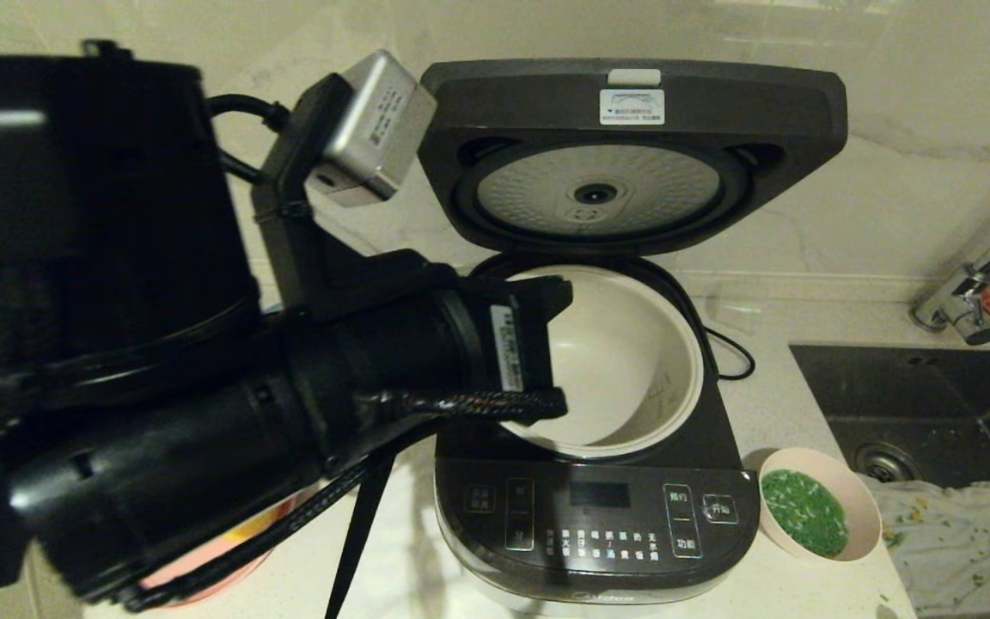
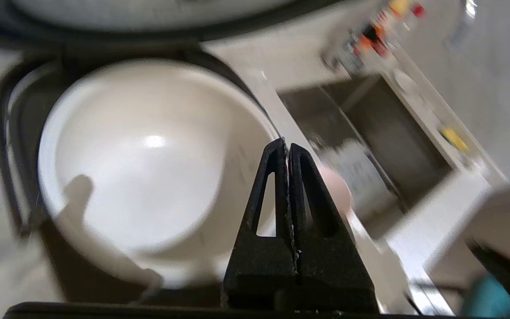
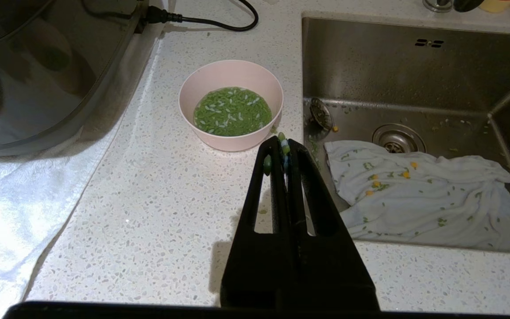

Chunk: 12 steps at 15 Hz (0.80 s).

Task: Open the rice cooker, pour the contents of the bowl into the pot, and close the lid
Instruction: Turn on the tap

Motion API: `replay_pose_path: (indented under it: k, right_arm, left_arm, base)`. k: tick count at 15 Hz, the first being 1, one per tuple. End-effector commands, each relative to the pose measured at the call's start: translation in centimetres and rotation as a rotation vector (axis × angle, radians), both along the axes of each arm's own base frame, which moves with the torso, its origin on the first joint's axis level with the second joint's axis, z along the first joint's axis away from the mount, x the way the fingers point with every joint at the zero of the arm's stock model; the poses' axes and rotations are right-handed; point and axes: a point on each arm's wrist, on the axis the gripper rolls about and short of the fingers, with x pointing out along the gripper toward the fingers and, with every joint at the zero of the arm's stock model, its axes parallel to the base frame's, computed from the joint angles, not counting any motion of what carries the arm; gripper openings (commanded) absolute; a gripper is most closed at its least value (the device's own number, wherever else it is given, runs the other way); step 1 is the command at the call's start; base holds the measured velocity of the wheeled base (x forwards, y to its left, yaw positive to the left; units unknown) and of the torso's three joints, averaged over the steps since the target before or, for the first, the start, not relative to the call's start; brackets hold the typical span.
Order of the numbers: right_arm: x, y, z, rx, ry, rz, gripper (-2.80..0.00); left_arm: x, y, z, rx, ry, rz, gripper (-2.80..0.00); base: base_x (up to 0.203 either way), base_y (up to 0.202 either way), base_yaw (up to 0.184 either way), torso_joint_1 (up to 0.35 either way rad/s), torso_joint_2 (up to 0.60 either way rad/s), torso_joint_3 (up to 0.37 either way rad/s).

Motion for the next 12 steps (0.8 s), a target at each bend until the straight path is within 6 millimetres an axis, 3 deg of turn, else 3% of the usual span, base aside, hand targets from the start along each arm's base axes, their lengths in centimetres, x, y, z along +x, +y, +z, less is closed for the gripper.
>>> replay_pose_path:
  k: [1, 5, 12]
  right_arm:
    - [0.0, 0.0, 0.0, 0.0, 0.0, 0.001, -2.8]
    - [0.0, 0.0, 0.0, 0.0, 0.0, 0.001, -2.8]
    - [0.0, 0.0, 0.0, 0.0, 0.0, 0.001, -2.8]
  left_arm:
    - [2.8, -3.3, -1.8, 0.04, -0.001, 0.038, -2.8]
    - [5.2, -5.1, -0.6, -0.005, -0.113, 0.133, -2.8]
    - [7.3, -5.5, 1.5, -0.007, -0.211, 0.213, -2.8]
  base:
    - [0.0, 0.0, 0.0, 0.0, 0.0, 0.0]
    - [0.0, 0.0, 0.0, 0.0, 0.0, 0.0]
    - [0.0, 0.0, 0.0, 0.0, 0.0, 0.0]
